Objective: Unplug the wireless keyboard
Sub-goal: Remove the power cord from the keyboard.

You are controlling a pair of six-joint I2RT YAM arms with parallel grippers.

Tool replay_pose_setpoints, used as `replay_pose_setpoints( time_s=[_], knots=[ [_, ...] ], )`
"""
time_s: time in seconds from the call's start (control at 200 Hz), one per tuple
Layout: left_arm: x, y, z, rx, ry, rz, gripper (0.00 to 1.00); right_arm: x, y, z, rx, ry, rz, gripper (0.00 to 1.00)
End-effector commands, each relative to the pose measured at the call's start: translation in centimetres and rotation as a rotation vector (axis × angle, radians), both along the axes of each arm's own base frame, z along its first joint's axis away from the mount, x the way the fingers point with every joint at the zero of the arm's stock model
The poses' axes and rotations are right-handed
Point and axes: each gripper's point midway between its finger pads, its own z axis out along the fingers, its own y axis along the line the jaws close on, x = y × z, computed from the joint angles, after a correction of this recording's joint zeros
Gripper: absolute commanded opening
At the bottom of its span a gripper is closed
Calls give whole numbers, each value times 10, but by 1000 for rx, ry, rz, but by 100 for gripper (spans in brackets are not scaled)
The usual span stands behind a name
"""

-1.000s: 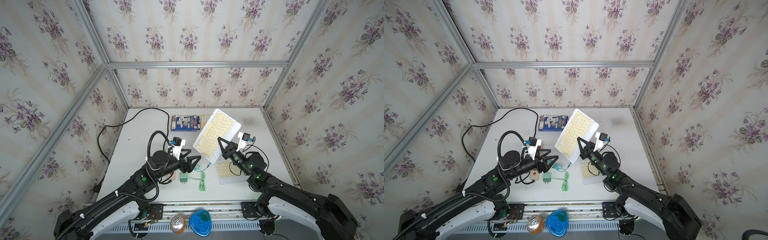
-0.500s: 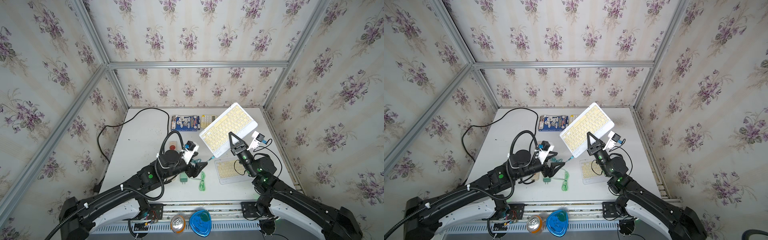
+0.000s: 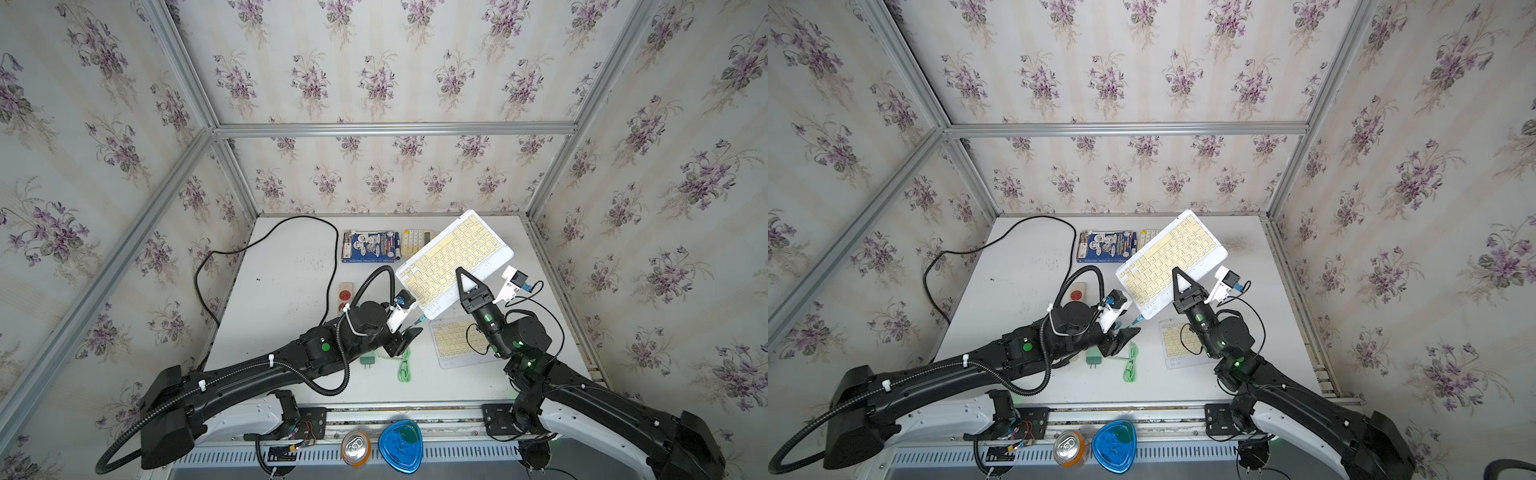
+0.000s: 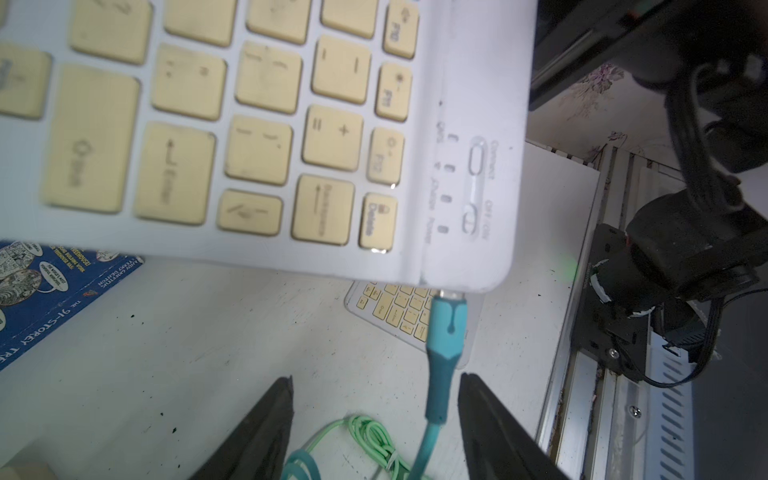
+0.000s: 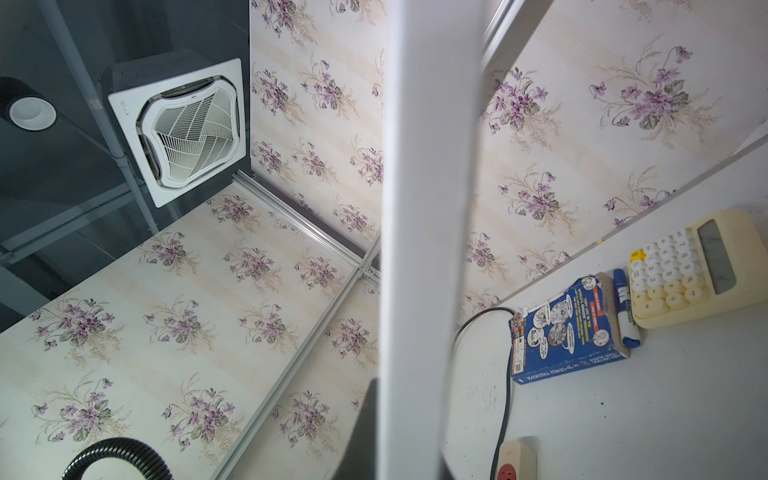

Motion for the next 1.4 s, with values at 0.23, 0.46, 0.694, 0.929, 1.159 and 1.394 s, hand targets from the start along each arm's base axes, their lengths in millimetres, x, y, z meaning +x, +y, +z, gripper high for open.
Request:
replay_pose_setpoints(
  time_s=[0.23,0.46,0.694,0.929,1.159,1.394],
  knots=[
    [-6,-4,1,15,-7,-49,31,-1,4,12,76,-30,-27,0],
    [-9,-5,3,3,2,-69,14,-6,3,8,74,-22,-46,0],
    [-13,-5,4,-1,-4,-88,0,-5,-2,2,83,0,-73,0],
    [-15,-4,5,-16,-21,-98,0,-4,-12,-7,95,24,-112,0],
    [-16,-2,8,-31,-33,-101,0,-11,0,1,17,-29,-50,0],
    [-18,-1,6,-37,-31,-106,0,-4,-11,-19,93,56,-105,0]
  ],
)
